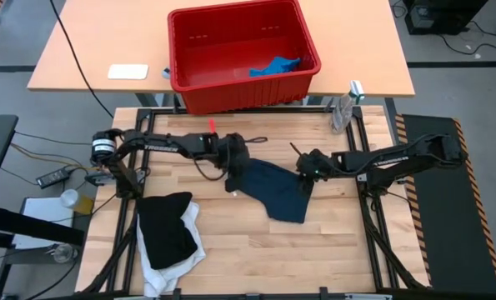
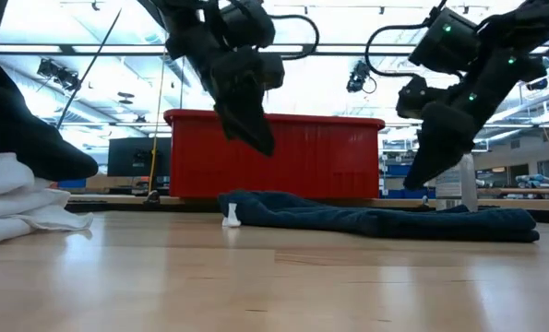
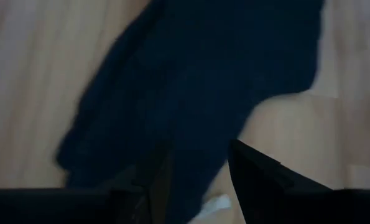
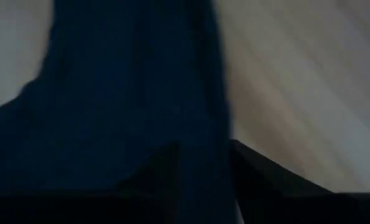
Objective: Fold Laundry from Bin
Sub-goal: Fold the dark blue shorts
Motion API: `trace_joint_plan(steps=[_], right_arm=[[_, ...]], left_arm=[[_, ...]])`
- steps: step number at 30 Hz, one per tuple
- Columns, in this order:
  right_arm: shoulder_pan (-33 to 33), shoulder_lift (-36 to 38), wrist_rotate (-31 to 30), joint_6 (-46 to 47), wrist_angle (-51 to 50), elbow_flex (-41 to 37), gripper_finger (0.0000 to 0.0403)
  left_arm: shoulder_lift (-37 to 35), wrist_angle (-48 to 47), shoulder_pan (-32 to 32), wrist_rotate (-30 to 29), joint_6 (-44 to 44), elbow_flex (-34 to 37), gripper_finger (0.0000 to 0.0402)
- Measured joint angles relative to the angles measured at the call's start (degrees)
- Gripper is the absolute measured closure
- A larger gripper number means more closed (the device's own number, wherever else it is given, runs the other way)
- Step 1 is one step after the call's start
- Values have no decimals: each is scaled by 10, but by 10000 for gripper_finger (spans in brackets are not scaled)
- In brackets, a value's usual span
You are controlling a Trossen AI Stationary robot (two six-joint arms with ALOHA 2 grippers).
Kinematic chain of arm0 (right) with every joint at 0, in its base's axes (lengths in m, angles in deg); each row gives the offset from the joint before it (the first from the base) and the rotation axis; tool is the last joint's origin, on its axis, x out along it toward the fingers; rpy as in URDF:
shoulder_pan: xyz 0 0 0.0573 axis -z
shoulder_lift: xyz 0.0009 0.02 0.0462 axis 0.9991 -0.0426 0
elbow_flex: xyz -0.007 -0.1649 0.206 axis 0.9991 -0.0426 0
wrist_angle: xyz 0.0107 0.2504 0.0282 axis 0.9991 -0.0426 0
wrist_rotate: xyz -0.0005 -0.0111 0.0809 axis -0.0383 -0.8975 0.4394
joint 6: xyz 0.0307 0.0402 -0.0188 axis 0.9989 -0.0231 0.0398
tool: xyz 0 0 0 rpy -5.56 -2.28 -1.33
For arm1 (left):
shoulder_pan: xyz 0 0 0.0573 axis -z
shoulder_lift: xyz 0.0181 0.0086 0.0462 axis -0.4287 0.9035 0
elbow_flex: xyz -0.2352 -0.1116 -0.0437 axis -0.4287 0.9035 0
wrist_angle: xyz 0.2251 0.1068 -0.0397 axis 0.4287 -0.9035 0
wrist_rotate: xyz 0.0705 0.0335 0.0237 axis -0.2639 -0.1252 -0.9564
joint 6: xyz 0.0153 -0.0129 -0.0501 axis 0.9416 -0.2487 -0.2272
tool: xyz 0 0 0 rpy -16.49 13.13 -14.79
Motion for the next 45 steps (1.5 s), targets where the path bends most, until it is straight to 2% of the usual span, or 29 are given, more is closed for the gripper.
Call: trace_joint_plan(steps=[5,10,15,19,26,30,34,36,40,45], right_arm=[[18,-9,-24,-14,19,-18,263],[38,-13,-25,3,42,-48,264],[26,-15,22,30,44,-75,264],[-18,-18,76,84,44,-79,267],[-157,-27,102,257,124,-78,277],[-187,-18,112,288,110,-41,277],[-160,-6,115,234,50,22,278],[-129,-10,116,198,38,44,278],[-46,-39,115,149,37,67,278],[45,-98,198,18,102,93,261]], left_arm=[[0,13,34,0,-33,0,242],[11,12,74,0,-16,-1,242],[49,-47,88,-78,-3,2,242],[49,-47,72,-91,-18,1,242],[-22,-74,30,-102,-18,-1,242],[-54,-111,6,-51,-48,-2,242],[-59,-98,-5,62,-84,15,242],[-62,-51,2,94,-87,46,241],[-72,77,5,135,-145,124,242],[-84,207,18,133,-230,183,242]])
